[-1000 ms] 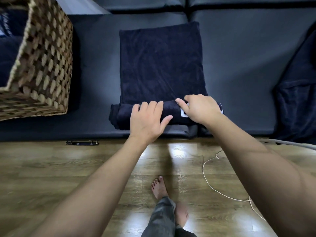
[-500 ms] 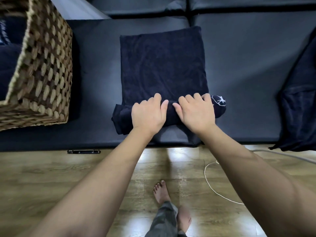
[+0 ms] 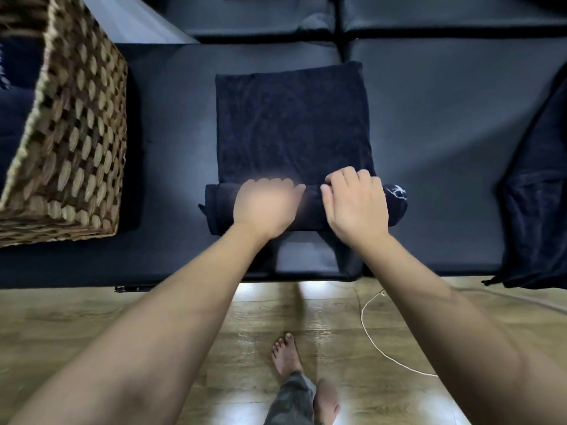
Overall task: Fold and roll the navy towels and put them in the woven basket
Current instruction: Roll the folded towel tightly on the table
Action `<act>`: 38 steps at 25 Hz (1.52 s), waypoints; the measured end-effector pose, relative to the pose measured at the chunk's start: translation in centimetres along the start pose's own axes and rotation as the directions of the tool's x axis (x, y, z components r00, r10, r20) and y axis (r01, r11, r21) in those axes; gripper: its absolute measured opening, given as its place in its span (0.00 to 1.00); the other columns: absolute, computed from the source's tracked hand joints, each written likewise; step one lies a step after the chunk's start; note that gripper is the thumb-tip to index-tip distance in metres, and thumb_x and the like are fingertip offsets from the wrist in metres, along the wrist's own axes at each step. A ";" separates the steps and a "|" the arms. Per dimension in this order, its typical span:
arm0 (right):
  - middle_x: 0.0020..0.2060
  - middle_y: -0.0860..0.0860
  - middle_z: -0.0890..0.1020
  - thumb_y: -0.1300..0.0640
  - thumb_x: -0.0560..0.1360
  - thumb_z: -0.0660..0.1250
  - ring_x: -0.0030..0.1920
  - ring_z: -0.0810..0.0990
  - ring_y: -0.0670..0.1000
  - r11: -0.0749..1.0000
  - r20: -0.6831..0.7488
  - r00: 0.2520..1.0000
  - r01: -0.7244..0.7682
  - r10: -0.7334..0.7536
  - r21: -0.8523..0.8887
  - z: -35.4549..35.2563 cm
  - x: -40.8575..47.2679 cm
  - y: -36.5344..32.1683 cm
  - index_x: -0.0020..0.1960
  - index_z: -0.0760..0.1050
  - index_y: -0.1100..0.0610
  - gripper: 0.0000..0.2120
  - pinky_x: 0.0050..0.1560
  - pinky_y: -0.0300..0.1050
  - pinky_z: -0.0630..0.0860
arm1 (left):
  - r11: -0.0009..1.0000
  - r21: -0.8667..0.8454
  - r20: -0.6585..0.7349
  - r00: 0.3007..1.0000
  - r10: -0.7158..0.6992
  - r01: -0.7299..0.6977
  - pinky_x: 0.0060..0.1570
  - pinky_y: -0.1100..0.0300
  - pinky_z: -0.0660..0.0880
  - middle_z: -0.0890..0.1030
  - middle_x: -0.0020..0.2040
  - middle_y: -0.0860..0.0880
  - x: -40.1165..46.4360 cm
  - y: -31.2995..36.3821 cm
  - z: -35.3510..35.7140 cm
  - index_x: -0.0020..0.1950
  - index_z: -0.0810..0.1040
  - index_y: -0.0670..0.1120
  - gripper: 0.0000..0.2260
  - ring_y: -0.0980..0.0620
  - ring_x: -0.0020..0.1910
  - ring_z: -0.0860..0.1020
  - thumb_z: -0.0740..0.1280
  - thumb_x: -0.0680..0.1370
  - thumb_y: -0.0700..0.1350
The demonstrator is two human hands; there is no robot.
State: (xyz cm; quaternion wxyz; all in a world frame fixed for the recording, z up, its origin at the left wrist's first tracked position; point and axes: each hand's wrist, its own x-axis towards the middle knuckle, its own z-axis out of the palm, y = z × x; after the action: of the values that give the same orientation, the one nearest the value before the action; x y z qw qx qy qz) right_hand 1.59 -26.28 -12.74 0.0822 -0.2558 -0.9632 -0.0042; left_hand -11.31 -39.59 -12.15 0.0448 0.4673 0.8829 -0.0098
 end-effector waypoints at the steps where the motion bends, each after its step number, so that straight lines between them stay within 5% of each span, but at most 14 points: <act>1: 0.51 0.56 0.81 0.46 0.83 0.56 0.47 0.76 0.62 1.000 -0.082 0.996 0.019 -0.020 -0.013 0.4 -1.2 0.0 0.55 0.78 0.58 0.18 0.53 0.58 0.71 | 1.000 -0.027 0.046 0.999 0.001 0.001 0.43 0.50 0.68 0.84 0.45 0.46 0.8 -0.1 -0.3 0.47 0.78 0.49 0.25 0.40 0.45 0.81 0.45 0.85 0.57; 5: 0.64 0.56 0.79 0.39 0.82 0.54 0.65 0.75 0.66 0.991 -0.108 0.991 0.064 -0.077 -0.118 2.0 -2.6 0.1 0.69 0.75 0.57 0.27 0.68 0.66 0.64 | 0.987 -0.125 0.140 0.987 -0.085 0.103 0.45 0.50 0.68 0.84 0.48 0.45 2.8 -0.4 -0.9 0.49 0.82 0.50 0.28 0.39 0.49 0.81 0.44 0.85 0.59; 10: 0.39 0.53 0.81 0.44 0.84 0.52 0.42 0.77 0.61 0.987 -0.212 0.972 0.071 -0.101 -0.147 2.8 -0.2 0.2 0.49 0.81 0.55 0.23 0.54 0.58 0.71 | 0.986 -0.130 -0.015 0.994 -0.104 0.101 0.42 0.51 0.65 0.81 0.43 0.50 0.2 0.1 0.0 0.41 0.74 0.50 0.22 0.44 0.43 0.79 0.49 0.84 0.59; 13: 0.34 0.53 0.79 0.48 0.84 0.54 0.37 0.75 0.60 0.985 -0.230 0.967 0.077 -0.111 -0.152 2.5 0.8 0.0 0.40 0.79 0.55 0.21 0.47 0.56 0.71 | 0.993 -0.059 -0.151 0.983 -0.109 0.101 0.48 0.47 0.69 0.79 0.57 0.50 -2.2 1.2 1.2 0.55 0.79 0.48 0.20 0.45 0.53 0.76 0.55 0.82 0.59; 15: 0.32 0.52 0.79 0.50 0.84 0.56 0.36 0.74 0.59 0.987 -0.208 0.974 0.064 -0.094 -0.147 2.3 1.6 0.0 0.37 0.78 0.56 0.21 0.45 0.55 0.70 | 0.995 -0.036 -0.171 0.980 -0.100 0.096 0.62 0.41 0.68 0.77 0.64 0.48 -3.6 2.3 2.2 0.66 0.77 0.46 0.23 0.45 0.59 0.76 0.57 0.81 0.60; 18: 0.30 0.51 0.78 0.50 0.83 0.56 0.33 0.73 0.57 0.993 -0.144 0.988 0.044 -0.060 -0.113 2.0 2.6 -0.2 0.34 0.77 0.56 0.22 0.44 0.54 0.69 | 0.992 -0.035 -0.200 0.972 -0.122 0.117 0.72 0.37 0.61 0.78 0.64 0.47 -4.0 3.1 2.9 0.72 0.74 0.43 0.27 0.44 0.61 0.76 0.55 0.82 0.61; 22: 0.39 0.52 0.81 0.49 0.83 0.54 0.39 0.76 0.57 0.998 -0.158 0.987 -0.014 0.005 -0.055 1.8 1.9 0.0 0.42 0.81 0.55 0.20 0.49 0.55 0.69 | 0.996 -0.013 -0.263 0.960 -0.093 0.092 0.50 0.47 0.71 0.80 0.45 0.47 -1.6 2.0 2.6 0.53 0.80 0.45 0.23 0.43 0.43 0.76 0.52 0.85 0.58; 24: 0.52 0.53 0.82 0.49 0.82 0.57 0.49 0.78 0.60 1.000 -0.208 0.978 0.019 -0.022 -0.016 2.0 0.6 -0.1 0.53 0.81 0.55 0.15 0.57 0.57 0.70 | 0.995 0.004 -0.242 0.966 -0.095 0.099 0.41 0.49 0.66 0.79 0.39 0.48 0.1 1.4 2.0 0.44 0.77 0.47 0.22 0.43 0.38 0.75 0.50 0.85 0.55; 27: 0.58 0.55 0.80 0.48 0.82 0.57 0.58 0.77 0.64 0.994 -0.250 0.962 0.102 -0.109 -0.041 2.5 -0.7 -0.3 0.62 0.78 0.58 0.18 0.65 0.63 0.69 | 0.993 0.004 -0.053 0.992 -0.115 0.115 0.39 0.52 0.58 0.81 0.39 0.50 2.6 0.9 0.8 0.41 0.70 0.51 0.22 0.45 0.37 0.74 0.40 0.82 0.54; 29: 0.53 0.54 0.82 0.47 0.83 0.55 0.55 0.78 0.64 0.991 -0.268 0.954 0.121 -0.133 -0.063 2.9 0.4 0.0 0.60 0.79 0.58 0.20 0.63 0.62 0.70 | 0.988 -0.041 0.001 0.989 -0.146 0.146 0.40 0.52 0.59 0.82 0.41 0.51 3.6 0.6 0.5 0.40 0.69 0.51 0.21 0.45 0.39 0.77 0.39 0.82 0.53; 33: 0.35 0.52 0.77 0.49 0.84 0.54 0.37 0.73 0.58 0.973 -0.305 0.926 0.196 -0.223 -0.119 3.2 3.5 0.6 0.42 0.77 0.56 0.19 0.45 0.55 0.68 | 0.960 -0.139 -0.077 0.964 -0.254 0.242 0.43 0.53 0.63 0.82 0.42 0.52 2.6 1.2 0.6 0.42 0.73 0.51 0.22 0.48 0.39 0.74 0.43 0.82 0.54; 38: 0.27 0.52 0.77 0.51 0.82 0.52 0.29 0.70 0.57 0.986 -0.195 0.967 0.148 -0.162 -0.081 2.8 7.2 0.4 0.33 0.73 0.56 0.22 0.39 0.52 0.64 | 0.944 -0.191 -0.234 0.922 -0.310 0.269 0.62 0.50 0.69 0.79 0.60 0.51 0.7 3.4 1.7 0.64 0.79 0.48 0.20 0.47 0.58 0.76 0.55 0.82 0.56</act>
State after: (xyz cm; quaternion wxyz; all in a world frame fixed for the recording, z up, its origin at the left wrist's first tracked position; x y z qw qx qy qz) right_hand -4.81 -22.28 -14.40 0.1703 -0.1805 -0.9663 -0.0680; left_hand -8.81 -37.17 -13.79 -0.0375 0.3236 0.9386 0.1138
